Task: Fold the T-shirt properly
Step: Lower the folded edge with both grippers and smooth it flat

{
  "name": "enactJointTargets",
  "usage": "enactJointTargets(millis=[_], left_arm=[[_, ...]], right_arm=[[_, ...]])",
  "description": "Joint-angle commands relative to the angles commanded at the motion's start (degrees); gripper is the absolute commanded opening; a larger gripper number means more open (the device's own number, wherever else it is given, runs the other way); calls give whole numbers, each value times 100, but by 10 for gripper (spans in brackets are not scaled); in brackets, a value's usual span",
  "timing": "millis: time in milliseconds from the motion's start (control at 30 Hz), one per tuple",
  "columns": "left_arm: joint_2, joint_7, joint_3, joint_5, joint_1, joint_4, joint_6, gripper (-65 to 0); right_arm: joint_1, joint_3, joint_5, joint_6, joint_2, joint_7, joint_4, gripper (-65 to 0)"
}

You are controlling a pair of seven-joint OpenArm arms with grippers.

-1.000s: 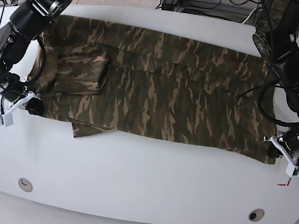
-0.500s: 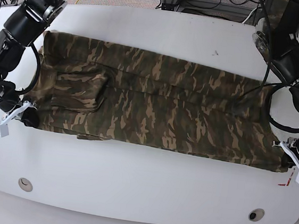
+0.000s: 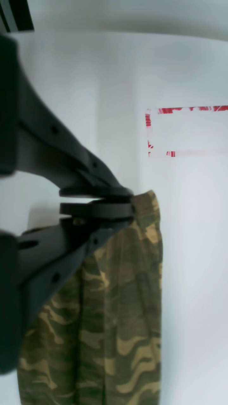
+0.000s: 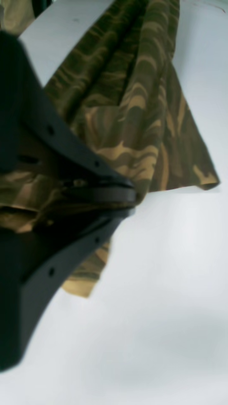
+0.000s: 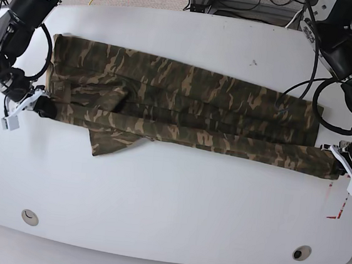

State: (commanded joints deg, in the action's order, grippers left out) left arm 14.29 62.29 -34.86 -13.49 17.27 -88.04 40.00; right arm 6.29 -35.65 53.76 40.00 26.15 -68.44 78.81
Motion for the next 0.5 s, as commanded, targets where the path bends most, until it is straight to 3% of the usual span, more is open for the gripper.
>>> enactJointTargets(millis=[167, 367, 433, 500], left_arm=[[193, -18, 0, 0, -114, 229, 0, -640], [202, -44, 9, 35, -299, 299, 0, -629], [202, -44, 9, 35, -343, 396, 0, -592], [220, -44, 53, 35, -360, 554, 0, -510]], right_arm=[[-273, 0, 9, 0, -18, 0, 0, -650], [-554, 0, -18, 0, -18, 0, 0, -650], [-589, 9, -18, 0, -9, 0, 0, -650], [-624, 9, -18, 0, 0, 0, 0, -650]])
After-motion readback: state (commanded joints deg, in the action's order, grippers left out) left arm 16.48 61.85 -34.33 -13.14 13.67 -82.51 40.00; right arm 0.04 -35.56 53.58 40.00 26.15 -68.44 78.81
